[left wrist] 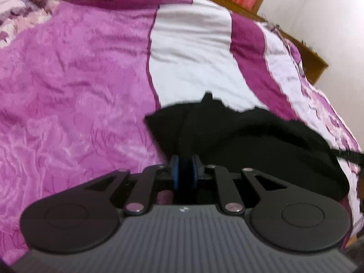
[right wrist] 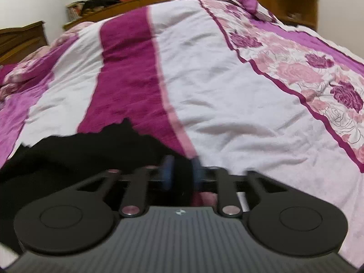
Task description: Fold small clothes
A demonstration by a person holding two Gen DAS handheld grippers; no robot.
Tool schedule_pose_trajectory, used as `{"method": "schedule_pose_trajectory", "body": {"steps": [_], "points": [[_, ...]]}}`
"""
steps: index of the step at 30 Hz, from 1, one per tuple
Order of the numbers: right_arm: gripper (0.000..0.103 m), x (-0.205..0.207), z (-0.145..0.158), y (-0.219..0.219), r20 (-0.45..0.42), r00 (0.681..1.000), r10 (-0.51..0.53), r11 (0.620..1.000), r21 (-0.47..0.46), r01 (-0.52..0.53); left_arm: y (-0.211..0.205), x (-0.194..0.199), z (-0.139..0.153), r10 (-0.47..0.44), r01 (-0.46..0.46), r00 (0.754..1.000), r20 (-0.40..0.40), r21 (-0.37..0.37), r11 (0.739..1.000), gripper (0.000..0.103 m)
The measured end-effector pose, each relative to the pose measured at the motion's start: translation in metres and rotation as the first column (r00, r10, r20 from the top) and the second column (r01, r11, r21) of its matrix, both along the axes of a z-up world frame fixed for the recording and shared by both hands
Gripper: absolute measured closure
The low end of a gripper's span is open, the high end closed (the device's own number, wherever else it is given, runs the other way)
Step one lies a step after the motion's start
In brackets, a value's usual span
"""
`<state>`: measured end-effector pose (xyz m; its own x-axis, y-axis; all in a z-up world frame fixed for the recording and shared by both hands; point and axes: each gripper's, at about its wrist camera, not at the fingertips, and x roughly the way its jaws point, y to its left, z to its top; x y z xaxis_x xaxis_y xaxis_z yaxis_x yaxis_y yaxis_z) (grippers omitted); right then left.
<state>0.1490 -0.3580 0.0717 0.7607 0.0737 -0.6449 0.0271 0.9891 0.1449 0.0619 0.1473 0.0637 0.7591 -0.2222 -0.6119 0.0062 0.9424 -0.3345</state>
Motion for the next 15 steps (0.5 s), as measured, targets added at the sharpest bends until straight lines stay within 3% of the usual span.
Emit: {"method": "schedule_pose_trajectory", "body": {"steps": [1,2,5,7,8,11,13,15], "points": [[0.038,-0.005,-0.001,-0.001,-0.005,1.000,-0.001,1.000,0.000,0.001,-0.003,-0.001,0.003,0.002,-0.002,1.000,0.027,0.019,1.000,0.087],[0.033,-0.010,-0.003,-0.001,-0.015,1.000,-0.006,1.000,0.003,0.006,-0.006,-0.001,0.006,0.000,-0.002,0.999,0.051,0.041,0.999,0.087],[0.028,-0.019,-0.011,-0.005,-0.062,0.998,-0.032,0.999,0.022,0.033,-0.022,0.002,0.013,-0.035,0.025,0.993,0.114,0.083,0.996,0.087],[0.026,-0.021,-0.017,-0.016,-0.091,0.995,-0.036,0.995,0.084,0.043,-0.036,0.004,0.017,-0.093,0.079,0.985,0.146,0.103,0.992,0.087],[0.026,-0.020,-0.020,-0.023,-0.119,0.992,-0.032,0.990,0.135,0.049,-0.048,0.004,0.019,-0.141,0.121,0.976,0.166,0.124,0.985,0.081],[0.026,-0.018,-0.025,-0.053,-0.178,0.983,-0.046,0.930,0.353,0.107,-0.089,-0.002,0.024,-0.308,0.266,0.926,0.219,0.199,0.943,0.044],[0.026,-0.017,-0.026,-0.071,-0.217,0.974,-0.061,0.875,0.459,0.157,-0.123,-0.009,0.027,-0.402,0.344,0.883,0.242,0.251,0.905,0.041],[0.026,-0.016,-0.026,-0.084,-0.239,0.969,-0.063,0.836,0.517,0.182,-0.157,-0.012,0.028,-0.448,0.383,0.864,0.230,0.277,0.881,0.041]]}}
